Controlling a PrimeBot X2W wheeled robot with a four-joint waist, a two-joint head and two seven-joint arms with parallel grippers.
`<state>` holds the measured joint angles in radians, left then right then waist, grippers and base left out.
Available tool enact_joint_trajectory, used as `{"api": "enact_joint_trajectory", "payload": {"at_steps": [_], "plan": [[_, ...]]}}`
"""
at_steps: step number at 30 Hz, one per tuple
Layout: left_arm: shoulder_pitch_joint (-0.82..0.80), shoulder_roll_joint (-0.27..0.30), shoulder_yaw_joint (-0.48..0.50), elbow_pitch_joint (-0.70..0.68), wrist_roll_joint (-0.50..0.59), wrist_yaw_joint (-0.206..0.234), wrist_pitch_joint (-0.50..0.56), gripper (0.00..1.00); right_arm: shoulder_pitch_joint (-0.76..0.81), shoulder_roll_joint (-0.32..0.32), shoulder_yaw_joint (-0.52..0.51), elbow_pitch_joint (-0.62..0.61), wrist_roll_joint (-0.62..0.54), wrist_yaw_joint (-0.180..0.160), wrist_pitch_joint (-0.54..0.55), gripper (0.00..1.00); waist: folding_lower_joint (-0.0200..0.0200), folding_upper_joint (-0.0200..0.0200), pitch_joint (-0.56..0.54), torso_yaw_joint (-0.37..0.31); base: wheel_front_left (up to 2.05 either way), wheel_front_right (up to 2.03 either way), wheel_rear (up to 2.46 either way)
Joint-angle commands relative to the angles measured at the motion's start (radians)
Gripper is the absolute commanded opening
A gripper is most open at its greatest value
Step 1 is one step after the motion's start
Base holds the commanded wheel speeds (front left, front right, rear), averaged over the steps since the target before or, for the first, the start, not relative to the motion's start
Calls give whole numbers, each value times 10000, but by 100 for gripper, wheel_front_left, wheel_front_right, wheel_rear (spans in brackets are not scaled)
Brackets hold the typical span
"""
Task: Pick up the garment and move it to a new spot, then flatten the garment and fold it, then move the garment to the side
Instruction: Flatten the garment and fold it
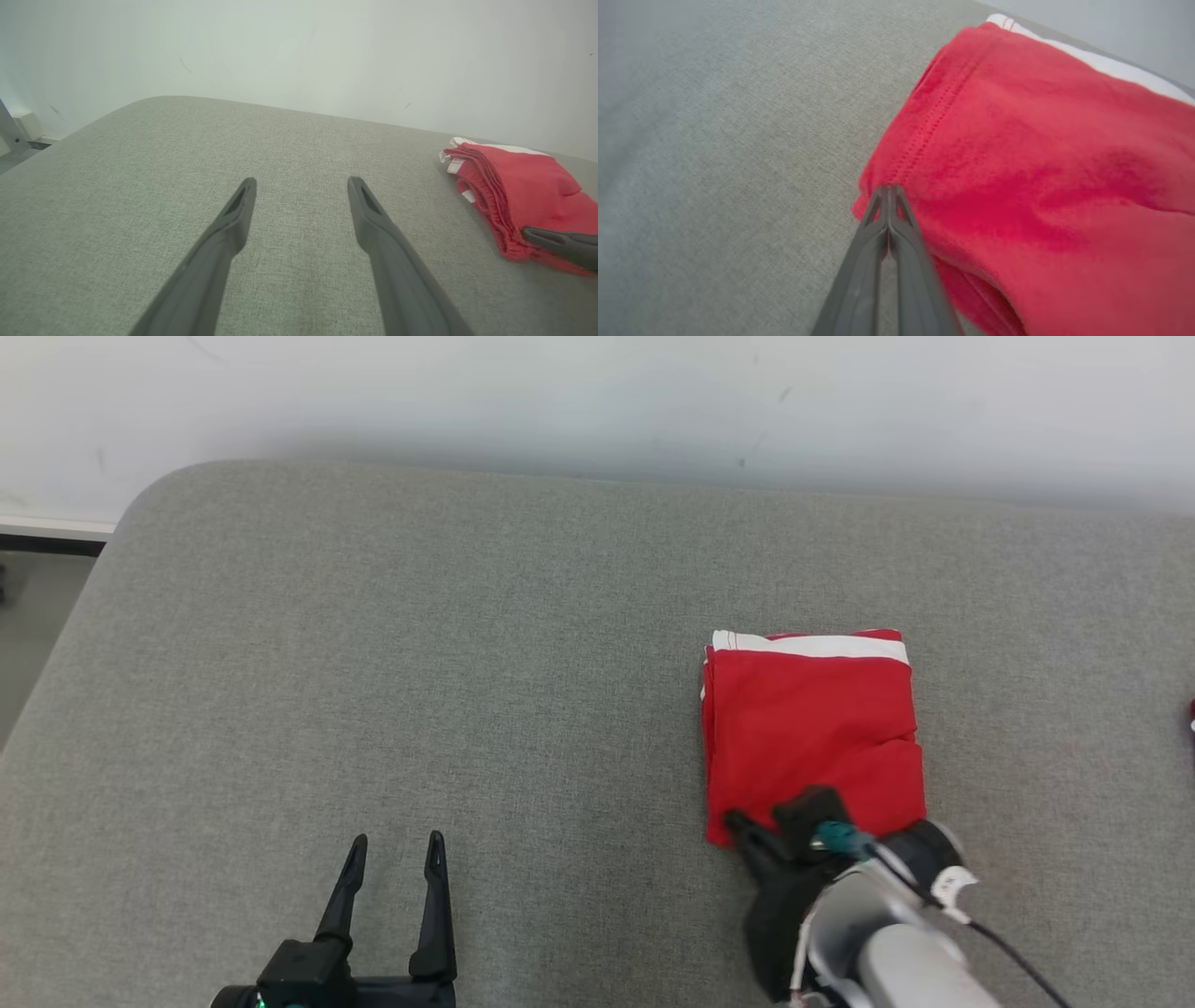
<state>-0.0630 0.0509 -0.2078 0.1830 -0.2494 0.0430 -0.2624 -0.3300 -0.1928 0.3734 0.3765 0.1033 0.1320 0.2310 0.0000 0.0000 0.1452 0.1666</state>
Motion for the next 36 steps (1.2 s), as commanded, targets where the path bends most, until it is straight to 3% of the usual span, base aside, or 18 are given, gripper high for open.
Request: {"api": "enact_joint_trajectory", "payload": {"at_steps": [1,10,15,17,18,29,36], "plan": [[73,-9,7,22,4,-35,-26,100,-77,106,100,17,43,-25,-44,0,0,0,-11,10,0,0,0],[143,-9,35,22,18,20,-26,100,-459,908,1452,536,867,-25,-531,0,0,0,-179,22,0,0,0],[263,-9,223,-126,83,84,-26,100,-52,1030,1027,145,1177,-25,-1192,0,0,0,-426,-105,0,0,0],[353,-9,324,-201,88,103,-26,100,251,1082,578,-191,1134,-24,-1525,47,0,0,-561,-202,0,0,0],[416,-9,379,-230,110,118,-26,100,420,1104,326,-371,1083,-25,-1677,100,0,0,-635,-257,0,0,0],[920,-9,1094,-564,394,126,-26,100,2832,1430,-3186,-2800,397,-25,-2744,100,0,0,-1360,-1166,0,0,0],[1105,-8,1479,-622,490,32,-26,100,3461,1447,-4357,-3314,44,-24,-3064,100,0,0,-1530,-1754,0,0,0]]}}
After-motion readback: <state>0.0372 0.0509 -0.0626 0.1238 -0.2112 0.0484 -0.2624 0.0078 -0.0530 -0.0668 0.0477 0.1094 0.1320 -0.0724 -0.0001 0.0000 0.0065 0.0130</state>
